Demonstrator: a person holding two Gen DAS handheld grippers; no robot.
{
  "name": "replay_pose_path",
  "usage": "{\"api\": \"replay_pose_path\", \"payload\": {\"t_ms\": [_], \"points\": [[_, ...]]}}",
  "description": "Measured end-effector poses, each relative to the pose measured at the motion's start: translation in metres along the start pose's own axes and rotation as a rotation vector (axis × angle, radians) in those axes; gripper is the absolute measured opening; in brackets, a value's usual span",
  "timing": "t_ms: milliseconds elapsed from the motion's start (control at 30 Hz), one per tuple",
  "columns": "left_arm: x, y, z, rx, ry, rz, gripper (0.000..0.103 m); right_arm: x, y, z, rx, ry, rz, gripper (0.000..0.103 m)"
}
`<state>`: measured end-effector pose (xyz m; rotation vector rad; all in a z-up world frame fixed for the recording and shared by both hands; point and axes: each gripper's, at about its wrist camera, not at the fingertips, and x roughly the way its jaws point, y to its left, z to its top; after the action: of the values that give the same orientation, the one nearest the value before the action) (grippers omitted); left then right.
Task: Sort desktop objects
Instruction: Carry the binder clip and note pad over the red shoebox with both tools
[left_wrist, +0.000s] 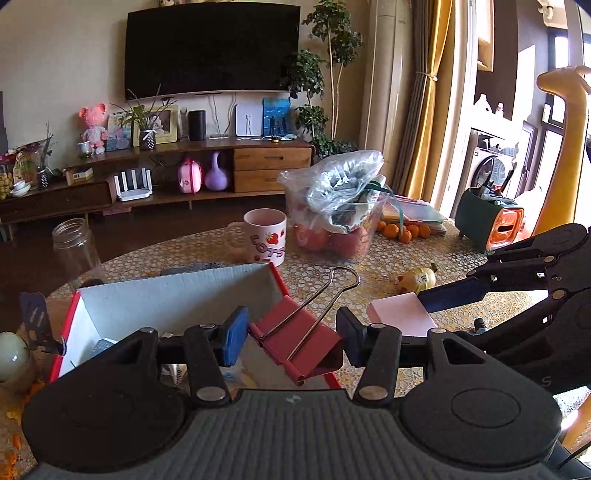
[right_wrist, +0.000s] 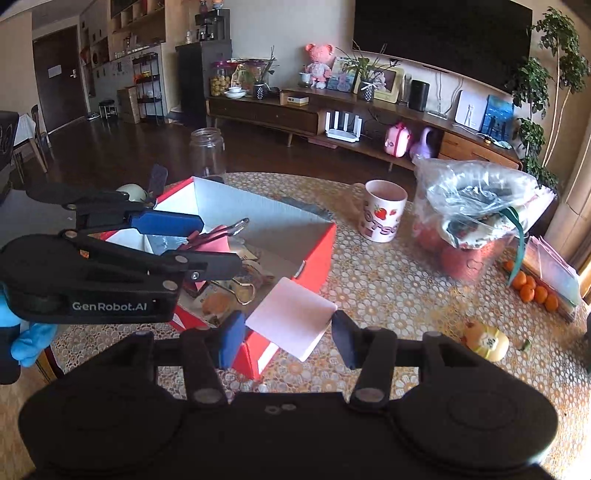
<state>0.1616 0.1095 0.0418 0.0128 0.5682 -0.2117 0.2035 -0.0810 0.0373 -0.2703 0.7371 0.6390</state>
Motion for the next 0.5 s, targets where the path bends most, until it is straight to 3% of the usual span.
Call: {"api": "replay_pose_path", "payload": {"t_ms": [500], "points": [[0.023,0.076,-0.022,-0.058,0.041,0.125,0.050,0.075,0.036,0.030,-0.036,0.039,0.006,0.051]]}}
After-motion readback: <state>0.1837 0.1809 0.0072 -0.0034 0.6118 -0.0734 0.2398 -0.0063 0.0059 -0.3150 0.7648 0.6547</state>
